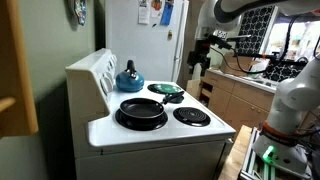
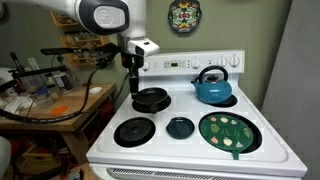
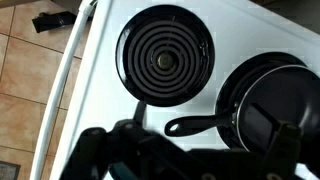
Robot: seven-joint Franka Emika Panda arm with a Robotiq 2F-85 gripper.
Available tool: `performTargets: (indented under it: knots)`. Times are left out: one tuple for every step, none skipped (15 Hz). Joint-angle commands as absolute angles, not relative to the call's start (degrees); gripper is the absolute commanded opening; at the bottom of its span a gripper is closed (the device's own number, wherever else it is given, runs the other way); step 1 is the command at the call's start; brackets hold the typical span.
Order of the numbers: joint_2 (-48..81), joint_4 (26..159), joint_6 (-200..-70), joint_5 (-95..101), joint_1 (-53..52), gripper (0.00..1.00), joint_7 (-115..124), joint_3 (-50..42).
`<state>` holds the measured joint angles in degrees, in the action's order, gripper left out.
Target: Use the green pot holder to move the blue kettle forwards.
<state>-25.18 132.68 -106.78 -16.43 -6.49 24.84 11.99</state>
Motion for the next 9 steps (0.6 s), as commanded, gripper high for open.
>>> performTargets:
  knots:
    - [-25.17, 132.57, -106.64, -16.43, -6.42, 1.00, 24.83, 12.02]
    - [-25.17, 132.57, -106.64, -16.43, -6.42, 1.00, 24.83, 12.02]
    - [-25.17, 132.57, -106.64, -16.43, -6.42, 1.00, 24.83, 12.02]
    - [-25.16, 132.57, -106.64, -16.43, -6.42, 1.00, 24.83, 12.02]
    - [-25.17, 132.57, -106.64, -16.43, -6.42, 1.00, 24.83, 12.02]
    - [-23.39, 132.12, -107.74, -14.94, -5.07, 1.00, 26.64, 12.11]
    - [-21.75, 131.92, -109.69, -10.59, -3.20, 1.00, 28.02, 12.73]
    - [-20.58, 131.92, -112.05, -6.27, -1.79, 1.00, 29.10, 13.15]
    - [-18.85, 131.68, -115.12, -2.40, -0.67, 1.00, 29.12, 12.95]
